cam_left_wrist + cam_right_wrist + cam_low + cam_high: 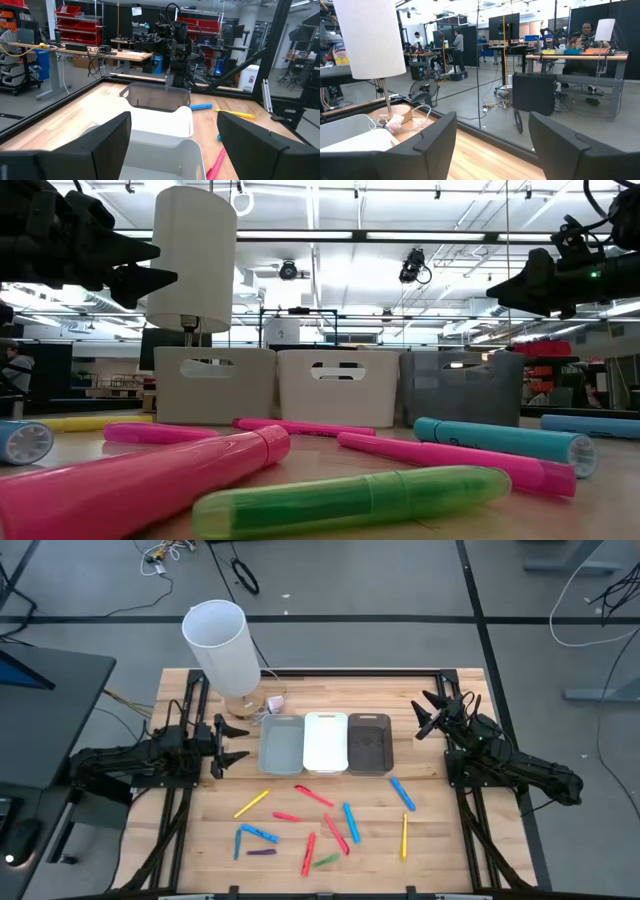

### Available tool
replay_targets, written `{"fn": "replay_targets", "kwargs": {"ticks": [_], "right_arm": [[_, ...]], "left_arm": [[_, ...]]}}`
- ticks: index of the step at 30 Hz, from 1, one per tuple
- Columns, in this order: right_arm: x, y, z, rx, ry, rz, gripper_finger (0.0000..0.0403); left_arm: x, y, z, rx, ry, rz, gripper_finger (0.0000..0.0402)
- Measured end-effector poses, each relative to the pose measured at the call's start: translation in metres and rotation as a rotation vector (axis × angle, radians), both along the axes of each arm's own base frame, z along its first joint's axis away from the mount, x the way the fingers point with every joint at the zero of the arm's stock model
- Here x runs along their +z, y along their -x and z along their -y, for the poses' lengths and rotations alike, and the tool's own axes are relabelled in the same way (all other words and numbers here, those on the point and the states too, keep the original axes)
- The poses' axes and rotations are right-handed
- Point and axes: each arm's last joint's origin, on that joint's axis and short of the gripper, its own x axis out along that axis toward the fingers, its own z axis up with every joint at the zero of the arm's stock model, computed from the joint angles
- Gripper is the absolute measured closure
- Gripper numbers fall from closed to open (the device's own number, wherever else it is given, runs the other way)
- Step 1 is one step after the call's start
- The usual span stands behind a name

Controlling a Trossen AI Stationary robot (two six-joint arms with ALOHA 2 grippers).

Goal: Pick & Place Markers

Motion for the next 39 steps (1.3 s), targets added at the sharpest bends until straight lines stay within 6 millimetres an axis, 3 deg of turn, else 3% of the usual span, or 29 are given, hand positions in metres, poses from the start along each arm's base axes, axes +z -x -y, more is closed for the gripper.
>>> {"fn": "replay_targets", "kwargs": {"ticks": [39], "right_arm": [[0.0001, 0.0, 0.0, 0.002, -0.022, 0.023, 0.0152]], "left_arm": [[0.0001, 0.0, 0.0, 0.0, 0.0, 0.0, 0.0099]]}}
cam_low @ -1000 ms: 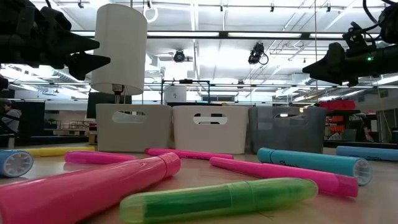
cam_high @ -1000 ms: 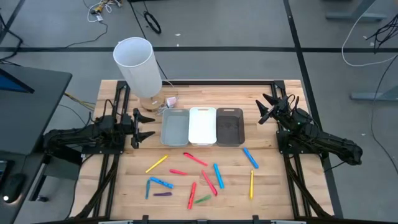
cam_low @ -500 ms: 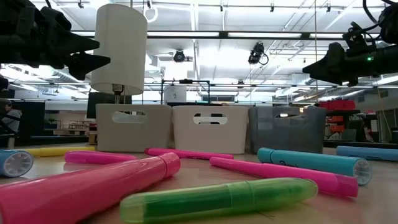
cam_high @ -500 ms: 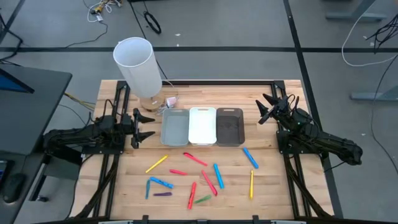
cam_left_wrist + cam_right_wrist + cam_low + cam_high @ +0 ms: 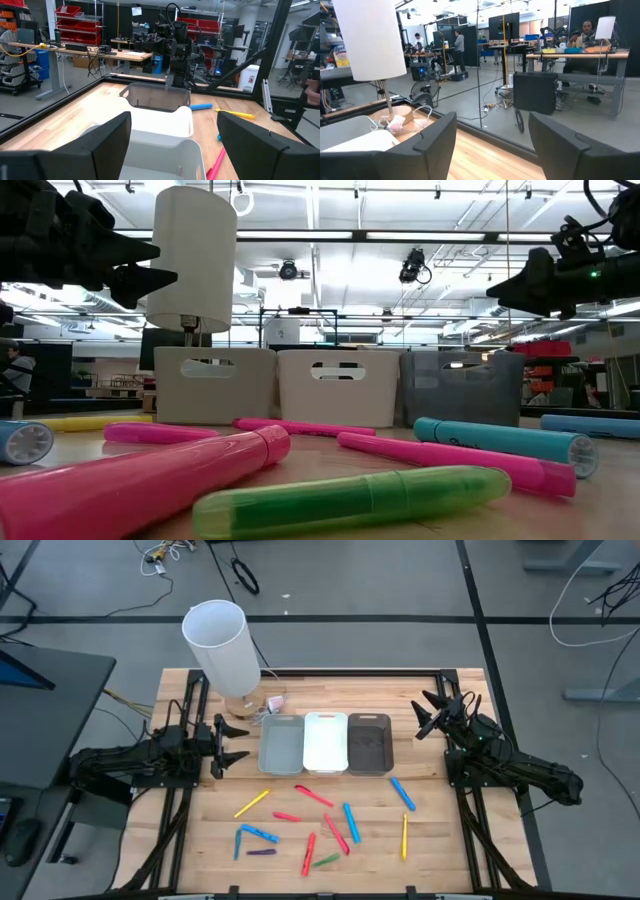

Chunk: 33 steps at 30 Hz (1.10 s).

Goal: Pick & Place Markers
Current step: Put the top blue marker pen into the black bin

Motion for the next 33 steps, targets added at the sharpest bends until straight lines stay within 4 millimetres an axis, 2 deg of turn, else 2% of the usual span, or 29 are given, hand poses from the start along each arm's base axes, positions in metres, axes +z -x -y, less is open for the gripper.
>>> {"fn": "replay_targets", "kwargs": {"ticks": [14, 18, 26, 33], "right_arm": [[0.0, 0.0, 0.0, 0.001, -0.01, 0.011, 0.0151], [0.001, 0.0, 0.0, 0.003, 0.002, -0.002, 0.0139], [0.013, 0.002, -0.002, 0.011, -0.019, 0.088, 0.009], [0.044, 0.008, -0.004, 0.019, 0.04, 0.134, 0.0065]], "left_arm": [[0.0, 0.0, 0.0, 0.0, 0.0, 0.0, 0.0099], [0.0, 0.0, 0.0, 0.0, 0.0, 0.0, 0.0099], [0.0, 0.0, 0.0, 0.0, 0.0, 0.0, 0.0099], [0.0, 0.0, 0.0, 0.0, 0.0, 0.0, 0.0099]]}}
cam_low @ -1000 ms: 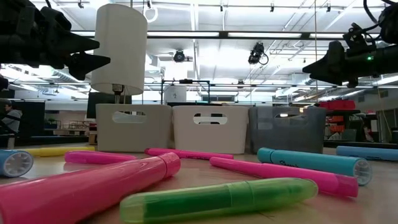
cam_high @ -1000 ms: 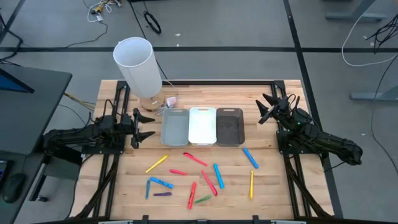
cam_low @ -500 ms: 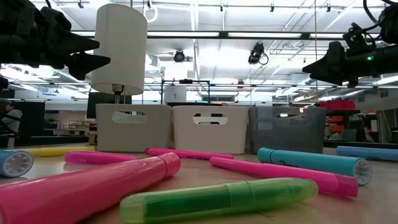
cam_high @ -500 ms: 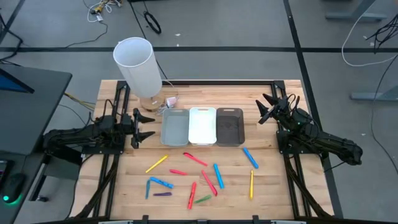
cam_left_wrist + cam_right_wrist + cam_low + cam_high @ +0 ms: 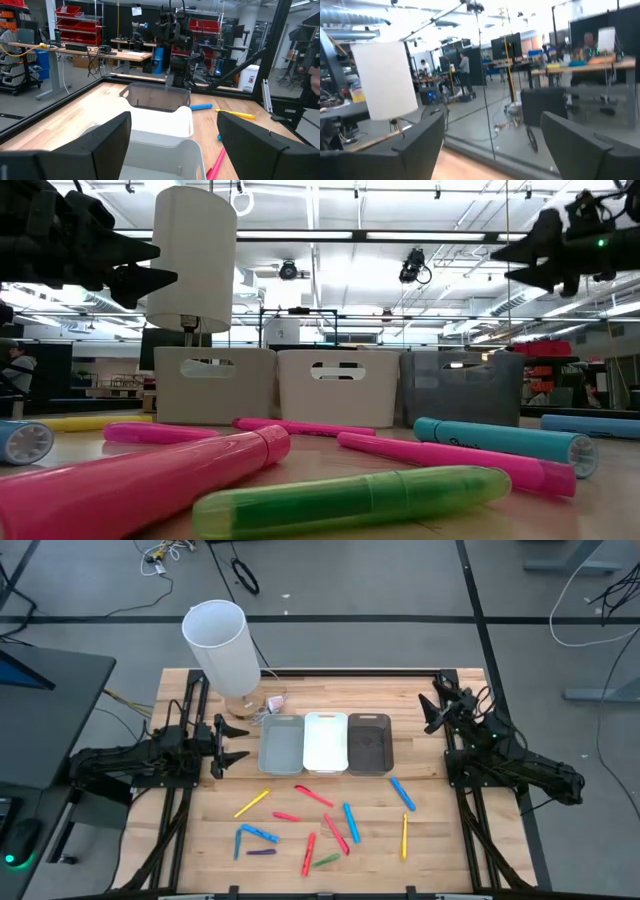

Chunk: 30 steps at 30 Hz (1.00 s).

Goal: Pick & Place Markers
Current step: Put the top blue marker pen into the black bin

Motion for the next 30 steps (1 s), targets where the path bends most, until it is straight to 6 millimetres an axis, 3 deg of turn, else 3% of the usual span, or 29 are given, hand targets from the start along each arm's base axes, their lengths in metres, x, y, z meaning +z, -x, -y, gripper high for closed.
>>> {"fn": "replay_targets", "kwargs": {"ticks": [9, 22, 30], "right_arm": [[0.066, -0.006, 0.002, 0.018, 0.049, -0.012, 0.006], [0.15, -0.038, 0.005, 0.341, 0.052, -0.119, 0.0059], [0.2, -0.043, 0.006, 0.399, 0.064, -0.142, 0.0059]], "left_arm": [[0.0, 0.0, 0.0, 0.0, 0.0, 0.0, 0.0099], [0.0, 0.0, 0.0, 0.0, 0.0, 0.0, 0.0099], [0.0, 0.0, 0.0, 0.0, 0.0, 0.0, 0.0099]]}}
